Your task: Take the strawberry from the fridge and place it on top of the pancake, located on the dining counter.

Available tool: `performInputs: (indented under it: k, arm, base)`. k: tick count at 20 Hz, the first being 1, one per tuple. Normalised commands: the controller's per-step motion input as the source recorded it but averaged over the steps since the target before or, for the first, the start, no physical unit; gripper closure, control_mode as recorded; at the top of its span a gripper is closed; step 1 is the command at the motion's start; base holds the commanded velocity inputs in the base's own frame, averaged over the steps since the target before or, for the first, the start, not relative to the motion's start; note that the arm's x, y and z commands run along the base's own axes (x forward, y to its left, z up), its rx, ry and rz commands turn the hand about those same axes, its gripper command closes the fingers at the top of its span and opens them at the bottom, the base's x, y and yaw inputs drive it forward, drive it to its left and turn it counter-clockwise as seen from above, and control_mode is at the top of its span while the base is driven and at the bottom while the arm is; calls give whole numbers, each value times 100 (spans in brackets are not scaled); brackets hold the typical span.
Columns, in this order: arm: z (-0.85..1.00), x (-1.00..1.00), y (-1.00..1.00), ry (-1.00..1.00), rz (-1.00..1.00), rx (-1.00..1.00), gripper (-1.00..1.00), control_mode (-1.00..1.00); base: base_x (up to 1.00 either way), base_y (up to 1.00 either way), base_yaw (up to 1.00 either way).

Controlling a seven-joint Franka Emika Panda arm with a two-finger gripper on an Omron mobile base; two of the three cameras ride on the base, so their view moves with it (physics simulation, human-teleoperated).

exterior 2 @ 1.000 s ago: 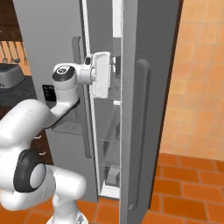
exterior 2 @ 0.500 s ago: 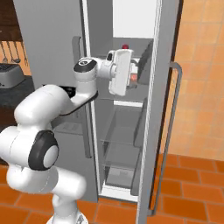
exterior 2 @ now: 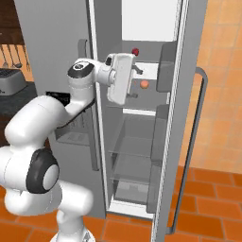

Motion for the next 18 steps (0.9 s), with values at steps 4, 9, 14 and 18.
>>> performInputs:
  k: [4,9,14,18]
  arm:
    - [-16,-63,97,-23,3,27,-100,-100]
    - [-55,-70,99,-15,-5,86,-100,-100]
    - [-56,-81,64,-19,-29,88,-100,-100]
    - [-60,-65,37,-15,-24,76,-100,-100]
  base:
    - [0,0,0]
    - [0,0,0]
    - [0,0,0]
    - [0,0,0]
